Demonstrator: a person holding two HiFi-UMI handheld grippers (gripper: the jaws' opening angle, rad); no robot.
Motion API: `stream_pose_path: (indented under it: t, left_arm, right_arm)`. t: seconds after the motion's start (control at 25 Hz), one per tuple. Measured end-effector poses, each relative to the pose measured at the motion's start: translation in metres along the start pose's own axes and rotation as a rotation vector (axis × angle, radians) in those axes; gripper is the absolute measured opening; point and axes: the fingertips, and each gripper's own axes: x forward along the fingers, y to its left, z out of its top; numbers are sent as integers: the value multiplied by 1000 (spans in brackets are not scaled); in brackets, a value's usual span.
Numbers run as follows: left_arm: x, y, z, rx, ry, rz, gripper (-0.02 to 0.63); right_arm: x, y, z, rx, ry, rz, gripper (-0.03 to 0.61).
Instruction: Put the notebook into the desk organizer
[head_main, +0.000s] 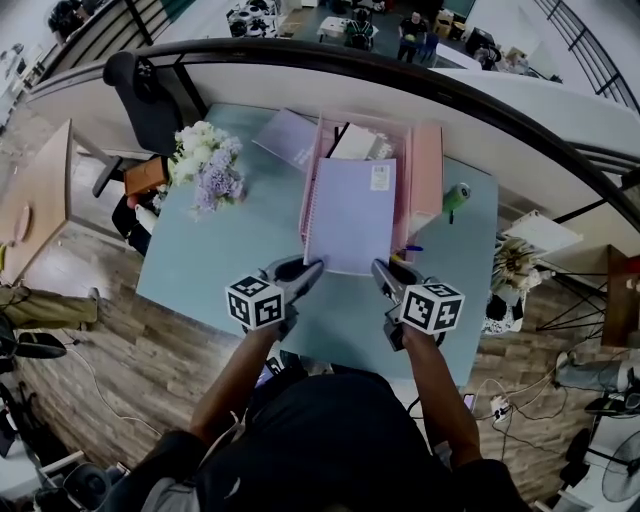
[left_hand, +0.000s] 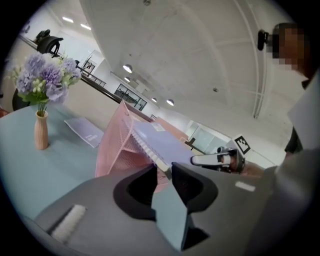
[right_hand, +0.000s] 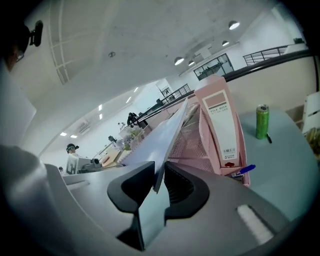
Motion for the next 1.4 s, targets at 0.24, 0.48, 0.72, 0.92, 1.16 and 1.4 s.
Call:
stream_pose_path:
  t: [0.24, 0.48, 0.72, 0.92, 1.16, 1.4]
  left_arm:
    - [-14, -11, -4, 68, 15, 0, 152]
    - [-30, -24, 3, 107, 6, -26, 152]
    - [-44, -39, 7, 166, -4, -50, 152]
    - [-57, -51, 8, 206, -4, -70, 152]
    - [-71, -66, 3, 248, 1, -94, 152]
    - [-82, -77, -9, 275, 15, -114, 152]
  right_arm:
    - [-9, 15, -6, -41, -10, -16, 60]
    - [-21, 33, -7, -69, -39, -30, 60]
    - [-38, 52, -6, -105, -89, -50, 55]
    - [-52, 67, -8, -130, -121, -65, 55]
    - [-68, 81, -18, -134, -150, -81, 54]
    - [-80, 90, -32, -137, -170, -100, 54]
